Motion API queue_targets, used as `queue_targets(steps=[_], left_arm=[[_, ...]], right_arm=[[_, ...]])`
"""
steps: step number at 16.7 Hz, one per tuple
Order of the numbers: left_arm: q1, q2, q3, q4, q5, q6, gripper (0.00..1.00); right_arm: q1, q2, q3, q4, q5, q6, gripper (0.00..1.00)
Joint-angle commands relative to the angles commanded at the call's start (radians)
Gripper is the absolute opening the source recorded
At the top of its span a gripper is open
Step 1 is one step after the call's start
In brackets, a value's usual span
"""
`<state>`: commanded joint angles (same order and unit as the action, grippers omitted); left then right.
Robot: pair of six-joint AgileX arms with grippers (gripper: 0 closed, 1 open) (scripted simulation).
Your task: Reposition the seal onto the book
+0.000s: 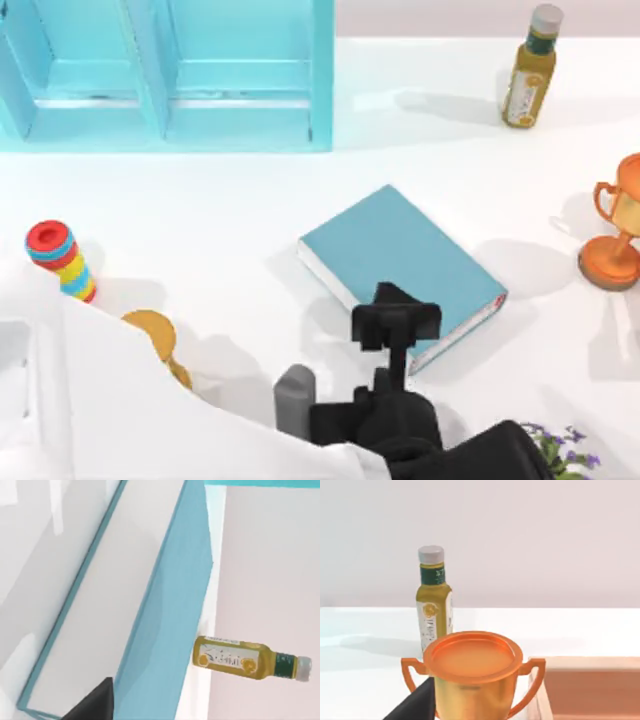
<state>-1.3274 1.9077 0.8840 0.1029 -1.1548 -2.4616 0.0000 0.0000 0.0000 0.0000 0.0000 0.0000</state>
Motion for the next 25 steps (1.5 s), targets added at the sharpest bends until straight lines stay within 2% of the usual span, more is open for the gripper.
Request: queue_targets(steps=[3,6,14,19,22,25], left_arm=[[-0.089,-0.038,-0.009,-0.181,-0.067,-0.149,1.0],[-0.144,-0.061,-0.02,-0.288,-0.111,-0.24,1.0],[-0.126,-0.089,-0.023,-0.306,-0.1,-0.228,1.0],[0.056,-0.321,-0.065,-0.303,0.036,0.016,1.0],[0.219,-0.542,-0.116,-0.293,0.16,0.285,1.0],[0.406,-0.795,-0.19,-0.273,0.307,0.638,1.0]], right_arm=[[0.0,0.0,0.0,0.0,0.0,0.0,1.0],[0.0,0.0,0.0,0.0,0.0,0.0,1.0],[0.0,0.0,0.0,0.0,0.0,0.0,1.0],[0.0,0.0,0.0,0.0,0.0,0.0,1.0],[0.0,0.0,0.0,0.0,0.0,0.0,1.0],[0.0,0.0,0.0,0.0,0.0,0.0,1.0]])
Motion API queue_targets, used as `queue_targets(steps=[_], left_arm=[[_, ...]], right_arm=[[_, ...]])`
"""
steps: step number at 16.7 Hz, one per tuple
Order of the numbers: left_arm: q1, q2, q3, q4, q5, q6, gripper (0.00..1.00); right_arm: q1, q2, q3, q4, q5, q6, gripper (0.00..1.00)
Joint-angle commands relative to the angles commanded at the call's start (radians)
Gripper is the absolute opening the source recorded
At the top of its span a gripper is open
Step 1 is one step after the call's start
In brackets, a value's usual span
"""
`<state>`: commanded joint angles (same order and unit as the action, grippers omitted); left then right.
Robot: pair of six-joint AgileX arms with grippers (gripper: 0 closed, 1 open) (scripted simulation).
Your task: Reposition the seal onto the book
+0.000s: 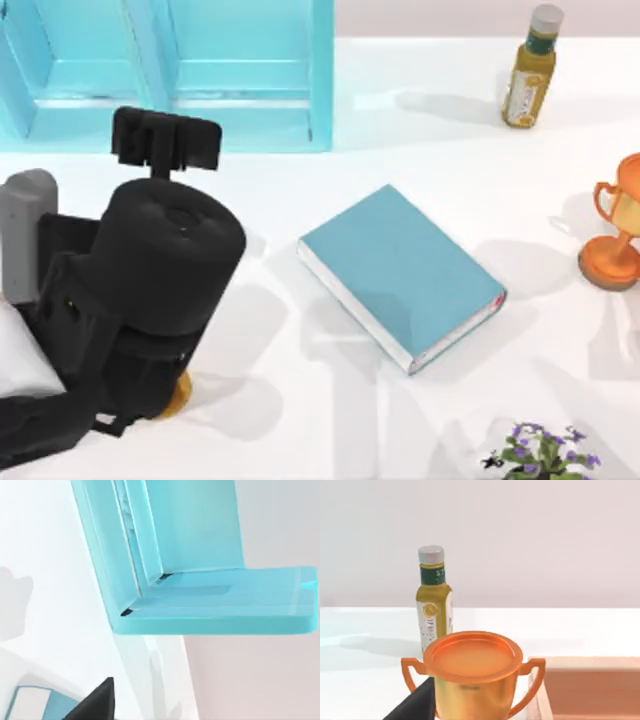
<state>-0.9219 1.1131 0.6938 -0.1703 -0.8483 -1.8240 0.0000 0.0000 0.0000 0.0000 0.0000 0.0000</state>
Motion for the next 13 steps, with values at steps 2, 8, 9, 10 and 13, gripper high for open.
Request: queue_targets(steps=[2,8,9,10,13], left_arm=[[0.132,-0.175,-0.064,0.019,0.109,0.271,1.0],[0.52,-0.669,-0.313,0.086,0.456,1.086,1.0],[0.579,-0.742,-0.359,0.097,0.511,1.204,1.0],[0.634,-0.809,-0.405,0.108,0.564,1.311,1.0],[0.778,-0.972,-0.537,0.137,0.704,1.573,1.0]], right_arm=[[0.0,0.0,0.0,0.0,0.0,0.0,1.0],[0.0,0.0,0.0,0.0,0.0,0.0,1.0],[0.0,0.0,0.0,0.0,0.0,0.0,1.0],[0.0,0.0,0.0,0.0,0.0,0.0,1.0],[0.0,0.0,0.0,0.0,0.0,0.0,1.0]])
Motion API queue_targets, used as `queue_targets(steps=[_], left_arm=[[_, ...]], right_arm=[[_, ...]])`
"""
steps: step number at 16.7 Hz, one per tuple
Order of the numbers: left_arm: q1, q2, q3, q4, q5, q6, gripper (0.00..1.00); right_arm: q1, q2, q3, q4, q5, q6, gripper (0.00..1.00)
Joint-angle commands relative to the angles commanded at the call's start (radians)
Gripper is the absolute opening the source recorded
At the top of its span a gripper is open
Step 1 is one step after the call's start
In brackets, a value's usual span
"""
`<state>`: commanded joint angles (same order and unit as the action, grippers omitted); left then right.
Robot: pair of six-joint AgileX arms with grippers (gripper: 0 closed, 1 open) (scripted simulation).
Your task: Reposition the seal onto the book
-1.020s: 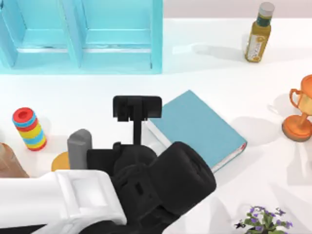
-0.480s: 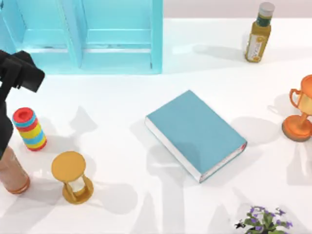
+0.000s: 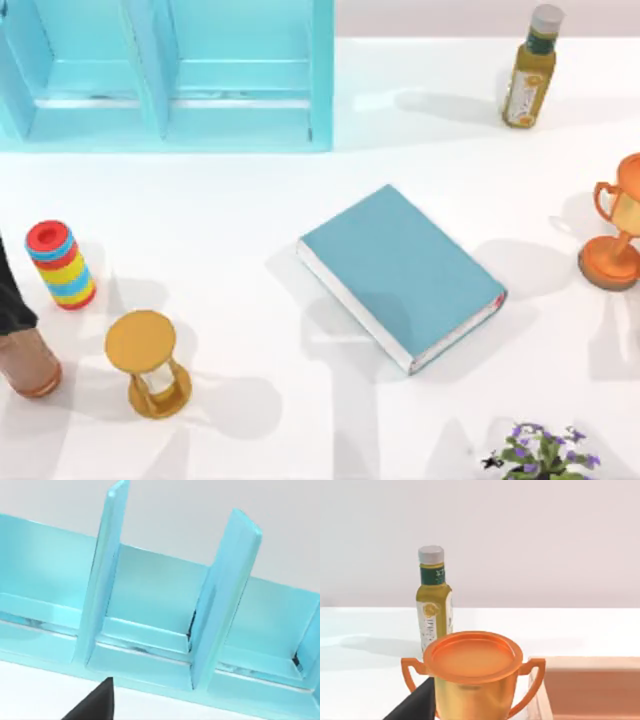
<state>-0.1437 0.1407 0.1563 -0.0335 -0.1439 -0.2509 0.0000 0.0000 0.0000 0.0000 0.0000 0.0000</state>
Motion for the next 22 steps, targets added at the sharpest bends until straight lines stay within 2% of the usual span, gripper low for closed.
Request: queue_targets(steps=[3,6,15,22], left_arm=[[0.1,-0.102,-0.104,0.022,0.099,0.172,1.0],[0.142,-0.139,-0.154,0.033,0.142,0.247,1.0],[0.144,-0.141,-0.156,0.034,0.144,0.251,1.0],[0.144,-0.141,-0.156,0.034,0.144,0.251,1.0]], right_arm=[[0.0,0.0,0.0,0.0,0.0,0.0,1.0],[0.0,0.0,0.0,0.0,0.0,0.0,1.0],[-0.013,0.061,0.051,-0.041,0.0,-0.013,1.0],[-0.108,0.489,0.418,-0.331,0.0,-0.105,1.0]])
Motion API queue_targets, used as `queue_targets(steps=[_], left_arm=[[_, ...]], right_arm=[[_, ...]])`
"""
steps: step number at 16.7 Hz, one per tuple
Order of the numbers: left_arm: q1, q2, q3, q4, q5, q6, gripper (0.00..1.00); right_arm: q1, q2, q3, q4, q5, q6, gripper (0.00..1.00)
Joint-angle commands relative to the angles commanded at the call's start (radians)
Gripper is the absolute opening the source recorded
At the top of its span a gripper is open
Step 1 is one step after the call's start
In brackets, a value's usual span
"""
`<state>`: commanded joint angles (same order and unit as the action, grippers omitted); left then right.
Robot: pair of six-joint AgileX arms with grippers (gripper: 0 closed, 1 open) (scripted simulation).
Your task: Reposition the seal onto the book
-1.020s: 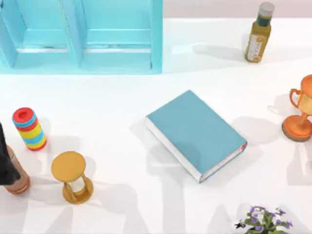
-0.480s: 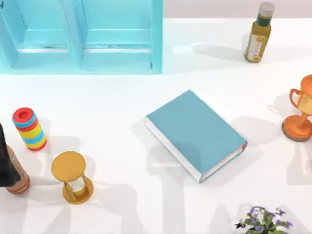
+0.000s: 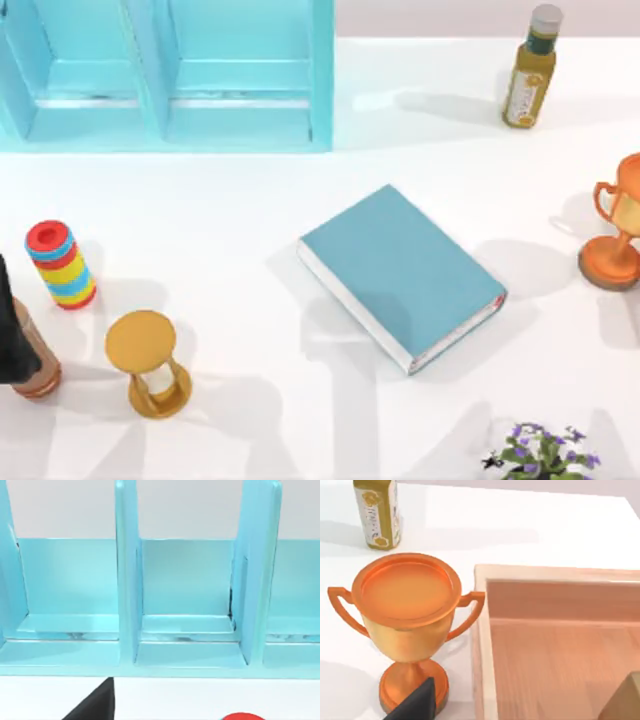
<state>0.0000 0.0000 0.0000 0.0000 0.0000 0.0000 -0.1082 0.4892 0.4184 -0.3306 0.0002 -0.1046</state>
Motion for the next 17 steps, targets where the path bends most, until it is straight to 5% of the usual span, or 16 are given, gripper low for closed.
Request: queue_targets(steps=[17], left_arm=[[0.0,0.0,0.0,0.0,0.0,0.0,1.0]], right_arm=[[-0.297,1.339,1.148,-0.908,0.0,-0.287,1.0]])
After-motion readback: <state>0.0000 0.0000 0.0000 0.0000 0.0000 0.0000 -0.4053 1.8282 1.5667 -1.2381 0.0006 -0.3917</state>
